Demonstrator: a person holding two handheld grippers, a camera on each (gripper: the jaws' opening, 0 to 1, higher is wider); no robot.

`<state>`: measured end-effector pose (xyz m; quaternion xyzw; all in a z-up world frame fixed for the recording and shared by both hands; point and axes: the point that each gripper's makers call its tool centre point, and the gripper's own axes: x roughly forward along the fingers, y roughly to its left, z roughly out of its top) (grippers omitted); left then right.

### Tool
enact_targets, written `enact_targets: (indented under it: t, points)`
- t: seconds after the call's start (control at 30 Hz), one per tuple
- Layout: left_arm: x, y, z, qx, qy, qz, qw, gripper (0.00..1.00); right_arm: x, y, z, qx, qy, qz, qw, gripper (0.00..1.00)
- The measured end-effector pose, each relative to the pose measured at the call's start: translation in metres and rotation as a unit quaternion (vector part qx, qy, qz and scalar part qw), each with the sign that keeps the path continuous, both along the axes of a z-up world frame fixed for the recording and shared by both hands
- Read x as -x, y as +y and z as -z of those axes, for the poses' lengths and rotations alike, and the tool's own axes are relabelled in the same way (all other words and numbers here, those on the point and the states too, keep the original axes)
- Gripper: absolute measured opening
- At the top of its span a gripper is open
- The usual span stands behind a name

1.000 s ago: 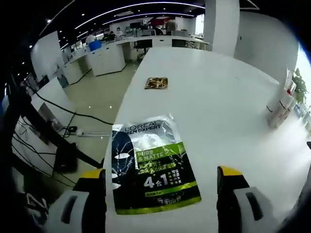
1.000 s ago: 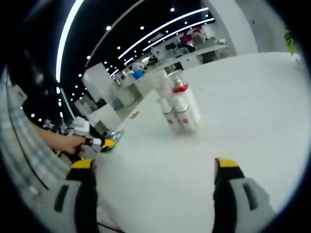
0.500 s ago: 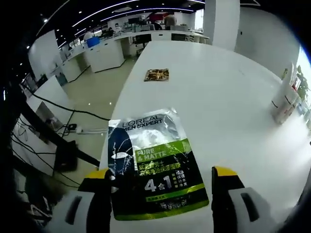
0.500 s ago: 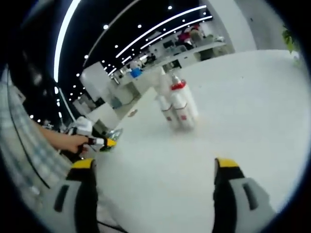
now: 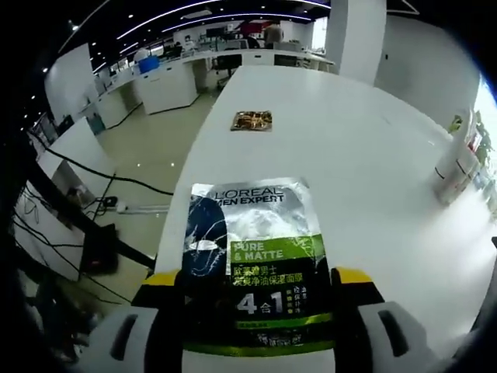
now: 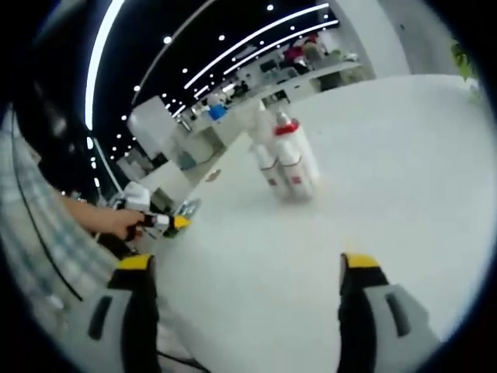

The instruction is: Arrange the skincare products in the storage area until every visible bottle or jar stands upright without overlapping.

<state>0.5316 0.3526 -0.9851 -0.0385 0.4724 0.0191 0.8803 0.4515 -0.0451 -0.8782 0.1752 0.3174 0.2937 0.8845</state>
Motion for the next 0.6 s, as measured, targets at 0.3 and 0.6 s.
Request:
enact_targets:
  t: [0.3,0.6]
  points:
    - [-0.004,-0.034,-0.009,0.042,-0.034,0.065,0.9965,0.74,0.006,-0.002,0.006,0.000,0.009,0.004,1.0000,0.94]
    - [-0.004,-0.038,-0.013,0.002,-0.038,0.104,0.9939,0.79,0.009,0.001,0.009,0.003,0.013,0.000,0.9999,0.93]
